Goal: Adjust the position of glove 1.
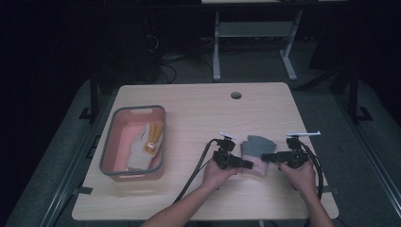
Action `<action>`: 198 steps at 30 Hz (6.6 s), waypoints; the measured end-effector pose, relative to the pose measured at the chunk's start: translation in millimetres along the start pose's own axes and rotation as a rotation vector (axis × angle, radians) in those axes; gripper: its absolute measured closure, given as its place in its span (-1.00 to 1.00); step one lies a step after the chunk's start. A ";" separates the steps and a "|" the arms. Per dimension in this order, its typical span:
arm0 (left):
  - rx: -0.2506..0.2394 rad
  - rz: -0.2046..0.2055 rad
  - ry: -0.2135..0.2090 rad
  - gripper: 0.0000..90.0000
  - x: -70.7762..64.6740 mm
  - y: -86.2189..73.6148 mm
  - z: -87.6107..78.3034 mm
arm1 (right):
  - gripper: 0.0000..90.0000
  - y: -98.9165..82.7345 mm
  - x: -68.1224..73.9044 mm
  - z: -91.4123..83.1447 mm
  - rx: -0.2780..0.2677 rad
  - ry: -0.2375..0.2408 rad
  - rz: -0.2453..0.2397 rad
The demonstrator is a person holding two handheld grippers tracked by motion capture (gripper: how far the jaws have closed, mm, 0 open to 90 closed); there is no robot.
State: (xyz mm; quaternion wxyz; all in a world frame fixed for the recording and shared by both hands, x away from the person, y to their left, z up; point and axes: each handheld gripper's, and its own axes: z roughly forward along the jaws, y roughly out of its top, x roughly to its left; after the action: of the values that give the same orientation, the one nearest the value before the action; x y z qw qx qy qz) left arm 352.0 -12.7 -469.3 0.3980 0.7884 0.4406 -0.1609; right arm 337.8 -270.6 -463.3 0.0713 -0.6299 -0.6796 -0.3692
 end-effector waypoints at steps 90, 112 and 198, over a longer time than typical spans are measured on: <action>-0.173 -0.011 -0.072 0.42 28.9 4.0 -151.0 | 0.73 55.0 131.5 24.8 -0.014 0.279 -0.094; -0.211 -0.015 -0.059 0.42 38.3 0.8 -184.8 | 0.72 69.0 161.9 35.6 -0.001 0.326 -0.129; -0.294 -0.057 0.019 0.44 83.5 -24.5 -295.7 | 0.71 101.7 261.5 97.9 0.081 0.479 -0.215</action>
State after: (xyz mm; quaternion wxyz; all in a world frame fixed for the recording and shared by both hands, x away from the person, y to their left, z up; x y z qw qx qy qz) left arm 349.9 269.4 -344.9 0.5003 0.7101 0.4856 -0.0984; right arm 414.9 -9.3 -344.6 0.2156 -0.4453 -0.7206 -0.4858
